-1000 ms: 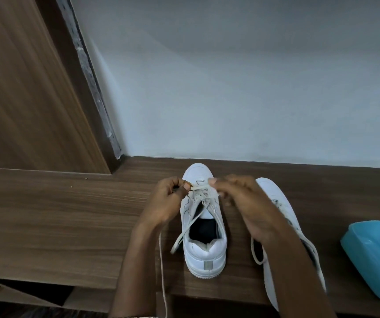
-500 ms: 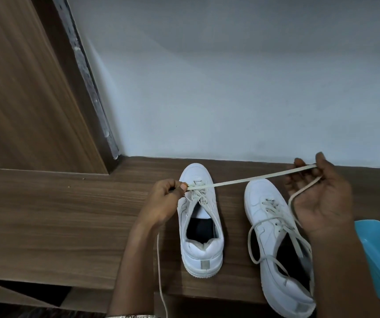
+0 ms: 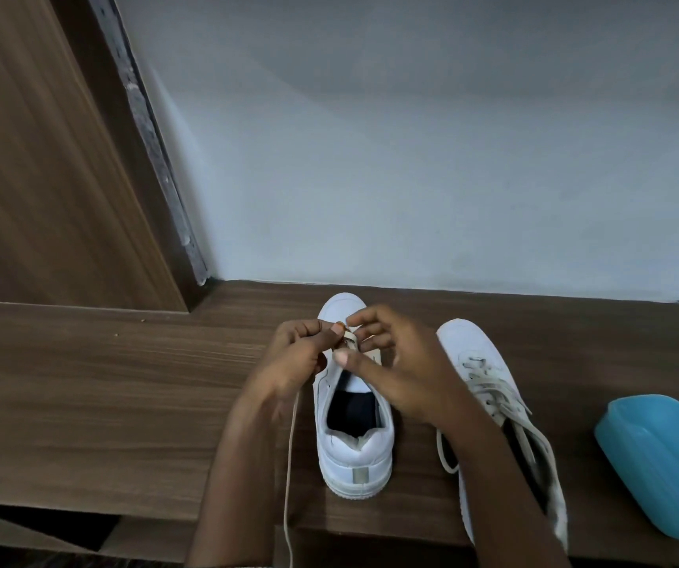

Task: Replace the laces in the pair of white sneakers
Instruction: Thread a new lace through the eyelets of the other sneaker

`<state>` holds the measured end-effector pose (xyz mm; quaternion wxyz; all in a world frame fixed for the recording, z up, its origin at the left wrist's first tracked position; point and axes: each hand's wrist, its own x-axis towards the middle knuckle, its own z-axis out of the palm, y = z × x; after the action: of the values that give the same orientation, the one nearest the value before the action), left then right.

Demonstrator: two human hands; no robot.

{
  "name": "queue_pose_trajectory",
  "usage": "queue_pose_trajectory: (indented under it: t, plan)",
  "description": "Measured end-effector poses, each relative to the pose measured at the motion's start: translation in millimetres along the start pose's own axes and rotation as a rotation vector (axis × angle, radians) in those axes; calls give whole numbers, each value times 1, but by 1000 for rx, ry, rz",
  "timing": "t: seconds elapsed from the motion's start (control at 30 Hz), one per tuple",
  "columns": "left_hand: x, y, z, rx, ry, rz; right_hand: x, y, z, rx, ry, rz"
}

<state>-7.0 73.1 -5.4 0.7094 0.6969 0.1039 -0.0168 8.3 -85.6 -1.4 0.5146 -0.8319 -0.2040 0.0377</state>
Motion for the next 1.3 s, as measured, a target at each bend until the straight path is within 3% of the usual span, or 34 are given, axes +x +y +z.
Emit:
queue_pose_trajectory:
  t: [0.2, 0.37, 0.53, 0.67, 1.0, 1.1, 1.3]
  plan:
    - [1, -1, -1, -15, 2, 10, 7, 11, 9, -39, 148, -8]
    - [1, -5, -1, 1, -11, 58, 7, 13, 4, -70, 168, 37]
    - [3, -16, -23, 361, 4, 157, 4, 15, -9, -144, 270, 81]
    - [4, -24, -44, 419, 128, 119, 1, 18, -21, -192, 197, 163]
    - [6, -34, -49, 477, 176, 0, -3, 27, -28, -265, 150, 291]
    - [5, -32, -47, 473, 130, -7, -3, 28, -30, -213, 131, 313]
    - [0, -26, -42, 228, -42, -35, -2, 29, -31, -98, 81, 336]
